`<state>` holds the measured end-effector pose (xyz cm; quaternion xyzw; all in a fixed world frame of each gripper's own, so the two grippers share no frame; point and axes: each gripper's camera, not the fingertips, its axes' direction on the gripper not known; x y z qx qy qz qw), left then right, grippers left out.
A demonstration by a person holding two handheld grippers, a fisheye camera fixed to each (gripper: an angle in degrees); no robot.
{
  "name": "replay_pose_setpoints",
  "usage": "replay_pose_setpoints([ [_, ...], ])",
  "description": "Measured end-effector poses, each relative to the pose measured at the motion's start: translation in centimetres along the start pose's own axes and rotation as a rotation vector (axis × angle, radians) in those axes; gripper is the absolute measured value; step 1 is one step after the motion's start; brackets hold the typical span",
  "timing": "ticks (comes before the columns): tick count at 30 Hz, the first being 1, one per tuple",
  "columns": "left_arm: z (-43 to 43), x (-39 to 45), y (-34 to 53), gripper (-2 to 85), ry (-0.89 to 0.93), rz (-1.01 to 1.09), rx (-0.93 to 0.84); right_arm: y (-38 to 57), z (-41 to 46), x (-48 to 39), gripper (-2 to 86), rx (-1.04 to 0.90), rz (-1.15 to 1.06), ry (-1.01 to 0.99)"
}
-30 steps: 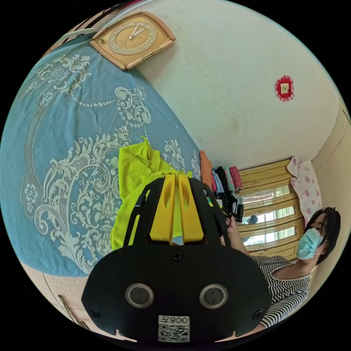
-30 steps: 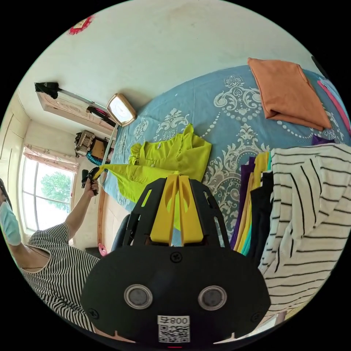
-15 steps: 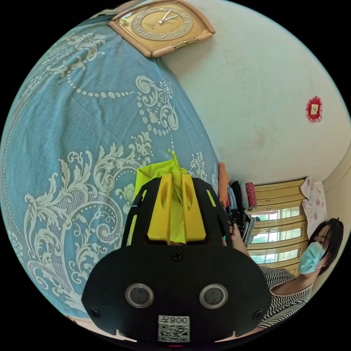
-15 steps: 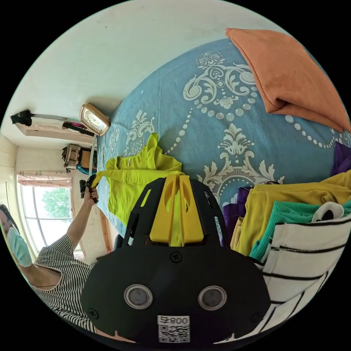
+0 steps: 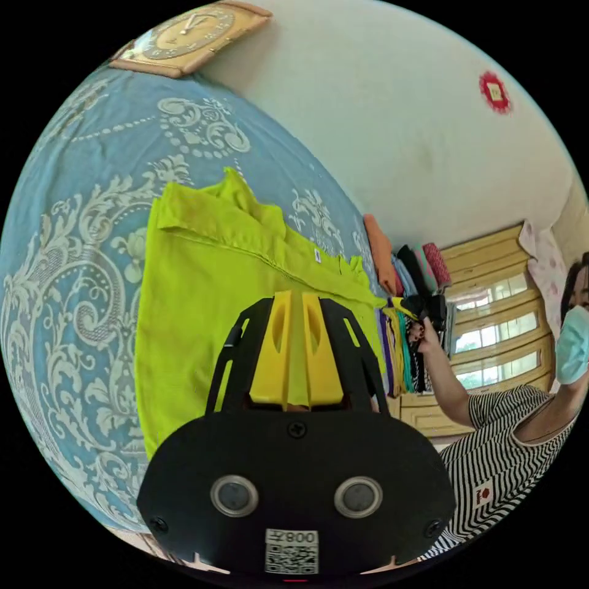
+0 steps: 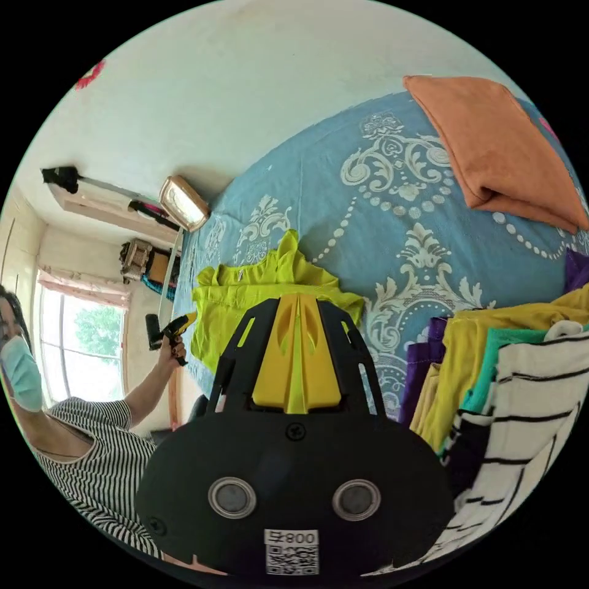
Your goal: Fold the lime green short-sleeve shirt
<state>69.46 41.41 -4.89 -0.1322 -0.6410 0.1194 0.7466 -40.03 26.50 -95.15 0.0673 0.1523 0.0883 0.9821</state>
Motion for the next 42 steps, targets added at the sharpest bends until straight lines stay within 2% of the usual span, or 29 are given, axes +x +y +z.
replay_pose_setpoints([
  [5, 3.6, 3.8, -4.7, 0.9, -0.095, 0.030, -0.116, -3.3, 8.5, -13.0, -0.1, -0.200, -0.287, 0.184],
  [11, 4.1, 7.7, -8.8, 0.4, -0.192, 0.102, -0.154, -6.5, 12.3, -20.5, -0.4, -0.220, -0.386, 0.362],
  [27, -0.4, 14.7, -16.7, 0.2, -0.334, 0.204, -0.028, -14.3, 8.0, -29.6, -0.5, -0.100, -0.427, 0.598],
  [35, -5.6, 15.5, -12.7, 0.2, -0.353, 0.207, 0.061, -10.4, 1.9, -32.6, -0.5, 0.043, -0.441, 0.582],
  [38, -7.6, 15.3, -10.8, 0.2, -0.441, 0.188, 0.096, -8.1, 0.9, -32.4, -0.5, 0.064, -0.435, 0.615],
  [42, -9.5, 14.2, -10.5, 0.3, -0.436, 0.129, 0.107, -7.6, 0.7, -31.1, -0.5, 0.032, -0.399, 0.608],
])
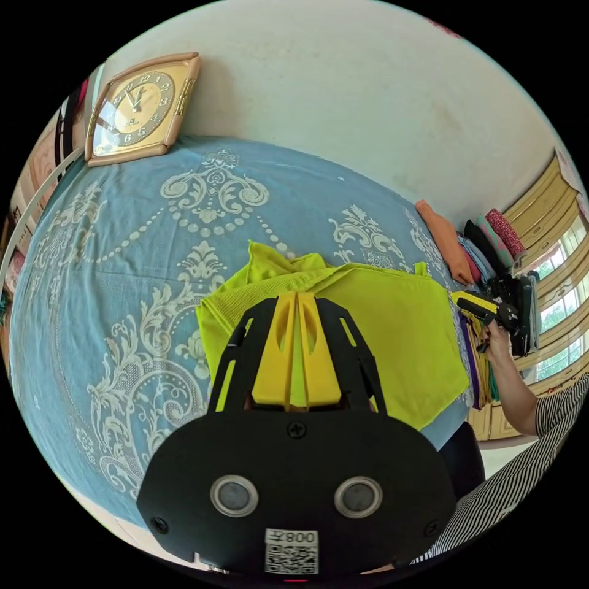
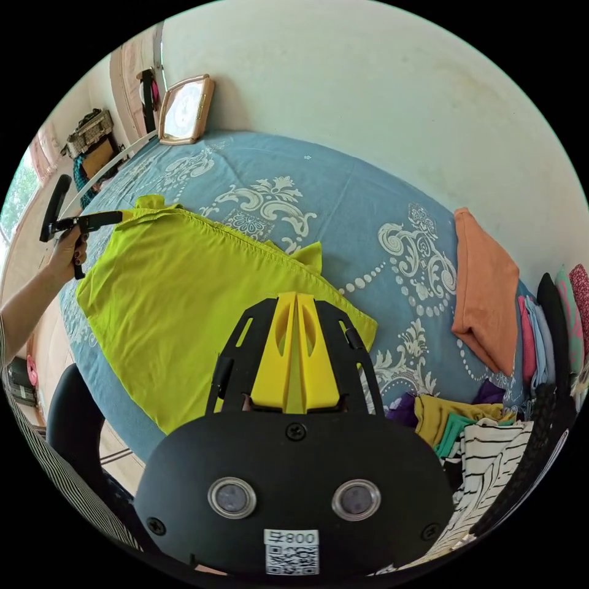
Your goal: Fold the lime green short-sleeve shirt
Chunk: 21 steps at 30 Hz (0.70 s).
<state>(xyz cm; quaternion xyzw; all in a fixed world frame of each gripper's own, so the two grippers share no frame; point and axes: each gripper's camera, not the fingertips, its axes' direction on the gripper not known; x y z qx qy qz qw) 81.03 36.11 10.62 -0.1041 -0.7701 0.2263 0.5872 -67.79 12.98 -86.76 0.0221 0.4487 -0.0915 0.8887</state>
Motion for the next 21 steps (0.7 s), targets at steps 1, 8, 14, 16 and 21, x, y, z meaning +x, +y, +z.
replay_pose_setpoints([
  [1, -0.1, -0.1, 0.0, 0.2, -0.006, -0.004, 0.000, -0.1, 0.8, 0.4, -0.4, -0.034, 0.010, -0.004],
  [8, 1.3, 3.9, 0.2, 0.2, -0.018, 0.220, -0.175, 0.2, 2.3, 2.1, -0.4, -0.062, 0.065, -0.028],
  [14, 0.1, 3.7, -0.7, 0.2, -0.216, 0.216, -0.115, 1.6, 3.0, 2.7, -0.5, -0.071, 0.061, -0.022],
  [16, -0.4, 3.2, -1.2, 0.2, -0.254, 0.203, -0.102, 1.9, 3.3, 3.3, -0.4, -0.076, 0.065, -0.023],
  [21, -2.3, 2.6, 0.2, 0.2, -0.262, 0.201, -0.042, 3.2, 3.1, 4.8, -0.4, -0.044, 0.089, -0.024],
])
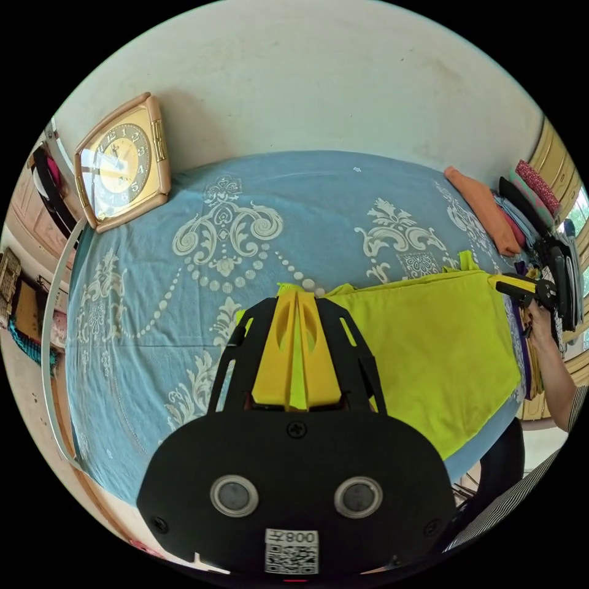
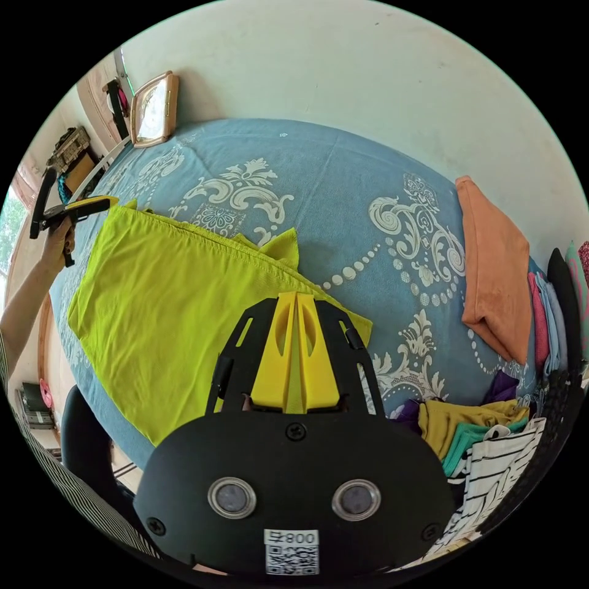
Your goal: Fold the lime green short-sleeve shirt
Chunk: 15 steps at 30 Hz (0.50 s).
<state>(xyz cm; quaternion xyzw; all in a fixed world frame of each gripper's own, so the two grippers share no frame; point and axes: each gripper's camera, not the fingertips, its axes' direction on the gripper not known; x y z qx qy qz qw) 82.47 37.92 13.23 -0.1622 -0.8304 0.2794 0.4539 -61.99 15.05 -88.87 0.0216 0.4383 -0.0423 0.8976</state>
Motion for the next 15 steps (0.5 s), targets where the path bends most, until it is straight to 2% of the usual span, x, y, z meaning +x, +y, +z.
replay_pose_setpoints([
  [4, 0.1, 0.2, 3.0, 0.2, 0.007, 0.015, 0.001, 2.2, -0.3, 0.9, -0.4, 0.051, 0.008, -0.013],
  [8, 2.9, -2.0, 5.6, 0.2, 0.053, -0.080, -0.120, 2.8, 4.1, 3.4, -0.3, -0.063, 0.036, -0.028],
  [10, 2.0, -2.9, 6.9, 0.2, 0.094, -0.130, -0.063, 3.1, 4.8, 4.6, -0.3, -0.079, 0.060, -0.076],
  [15, -0.8, -4.0, 12.1, 0.3, 0.143, -0.177, 0.030, 6.7, 2.6, 6.2, 0.0, 0.027, 0.075, -0.114],
])
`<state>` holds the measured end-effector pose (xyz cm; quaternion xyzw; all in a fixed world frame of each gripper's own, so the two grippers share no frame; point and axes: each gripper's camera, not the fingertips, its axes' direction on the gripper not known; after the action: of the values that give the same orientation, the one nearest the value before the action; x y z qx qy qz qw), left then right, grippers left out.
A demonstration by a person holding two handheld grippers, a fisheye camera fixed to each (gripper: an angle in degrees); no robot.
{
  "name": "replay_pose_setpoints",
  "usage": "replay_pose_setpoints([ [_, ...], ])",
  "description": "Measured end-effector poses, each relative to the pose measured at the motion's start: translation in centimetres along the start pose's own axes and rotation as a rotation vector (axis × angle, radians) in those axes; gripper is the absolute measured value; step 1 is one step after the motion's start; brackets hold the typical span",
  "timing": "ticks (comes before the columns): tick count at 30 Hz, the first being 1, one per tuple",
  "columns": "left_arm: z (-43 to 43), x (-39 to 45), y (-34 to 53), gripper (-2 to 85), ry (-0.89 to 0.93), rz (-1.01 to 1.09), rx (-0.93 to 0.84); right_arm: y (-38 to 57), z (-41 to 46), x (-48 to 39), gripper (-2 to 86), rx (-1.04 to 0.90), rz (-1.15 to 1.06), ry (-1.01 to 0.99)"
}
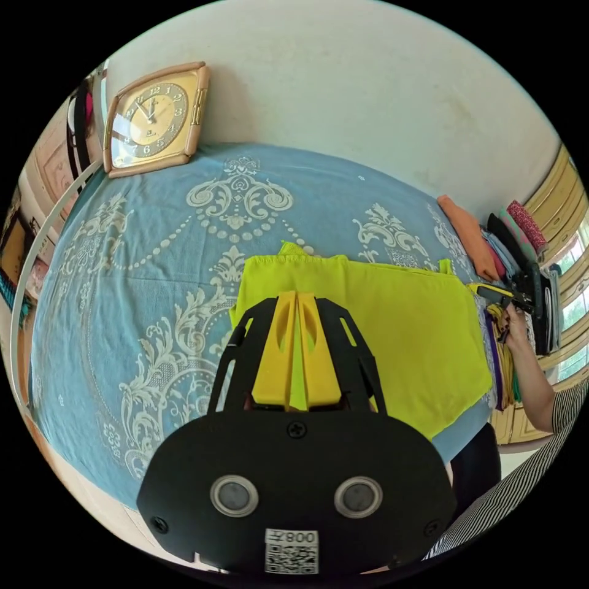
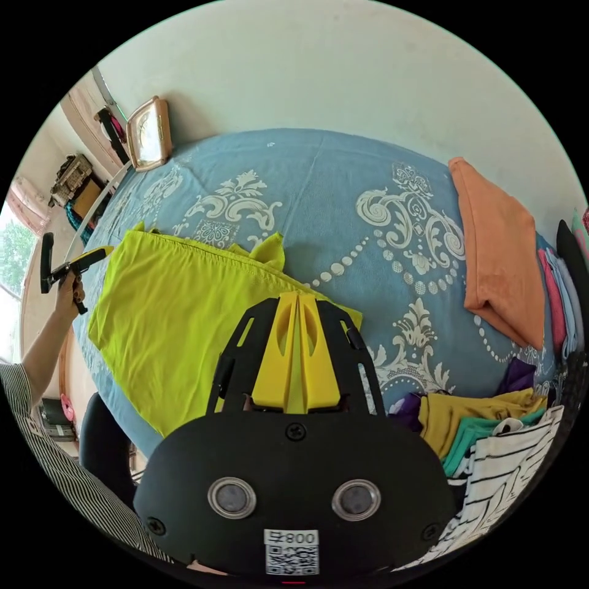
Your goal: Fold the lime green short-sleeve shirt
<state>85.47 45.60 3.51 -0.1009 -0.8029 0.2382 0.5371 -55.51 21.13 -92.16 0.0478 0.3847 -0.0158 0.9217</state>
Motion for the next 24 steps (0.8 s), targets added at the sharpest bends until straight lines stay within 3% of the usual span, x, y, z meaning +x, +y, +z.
replay_pose_setpoints([
  [6, 1.9, -3.0, 5.5, 0.3, -0.023, -0.065, -0.142, 8.5, 0.5, -0.3, 0.1, -0.044, -0.019, -0.113],
  [8, 1.1, -4.1, 6.4, 0.4, 0.019, -0.137, -0.121, 10.5, 3.2, 0.6, 0.2, -0.172, 0.010, -0.071],
  [14, -3.4, -4.8, 11.6, 1.8, 0.090, -0.120, -0.067, 18.0, -1.1, 2.6, 1.4, -0.088, 0.055, -0.170],
  [18, -4.9, -8.2, 17.7, 4.2, 0.211, -0.323, -0.037, 25.4, -0.1, 5.0, 4.0, -0.153, 0.182, -0.218],
  [24, -3.6, -10.1, 21.7, 6.8, 0.334, -0.453, -0.088, 31.6, 3.8, 7.4, 6.3, -0.177, 0.313, -0.302],
])
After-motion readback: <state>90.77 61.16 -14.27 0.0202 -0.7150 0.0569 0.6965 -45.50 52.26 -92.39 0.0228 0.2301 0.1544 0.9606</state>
